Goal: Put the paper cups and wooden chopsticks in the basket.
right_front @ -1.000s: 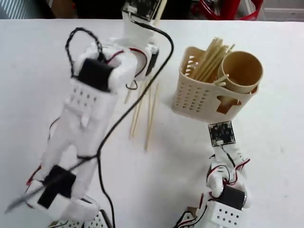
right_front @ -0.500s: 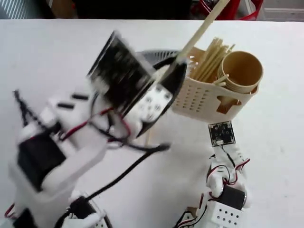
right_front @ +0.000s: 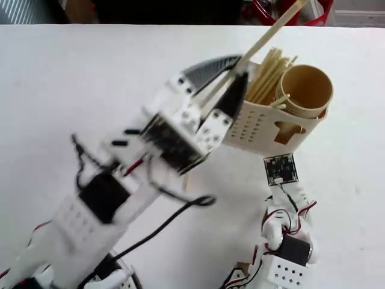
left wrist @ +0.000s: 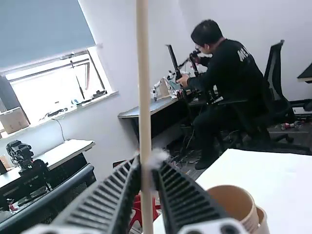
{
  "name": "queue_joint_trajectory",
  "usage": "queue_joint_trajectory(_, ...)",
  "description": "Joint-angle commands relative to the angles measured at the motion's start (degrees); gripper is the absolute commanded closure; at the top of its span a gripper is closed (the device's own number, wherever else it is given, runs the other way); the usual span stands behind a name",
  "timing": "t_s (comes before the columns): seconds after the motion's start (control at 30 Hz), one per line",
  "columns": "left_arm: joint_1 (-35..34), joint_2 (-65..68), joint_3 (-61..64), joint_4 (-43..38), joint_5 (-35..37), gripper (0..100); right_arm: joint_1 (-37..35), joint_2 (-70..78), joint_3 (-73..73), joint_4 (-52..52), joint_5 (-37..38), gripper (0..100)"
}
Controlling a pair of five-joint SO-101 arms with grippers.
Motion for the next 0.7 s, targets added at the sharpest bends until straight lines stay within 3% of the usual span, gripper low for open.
queue_joint_trajectory(0.0,-0.66,14.46,-13.80,-2.90,-0.62,98,-0.40,-0.57,-0.09,-1.01,0.18,97.4)
queue_joint_trajectory(0.3,-0.75,45.32,-45.71,2.02,-0.53,98,-0.40,-0.57,-0.09,-1.01,0.18,97.4)
queue_joint_trajectory(0.53,-3.74,58.24,-55.56,5.71,-0.44,98,-0.22,-0.57,-0.09,-1.01,0.18,97.4)
queue_joint_trajectory(0.67,-6.46,60.70,-56.00,7.30,6.33,97,-0.13,-0.57,-0.09,-1.01,0.18,97.4)
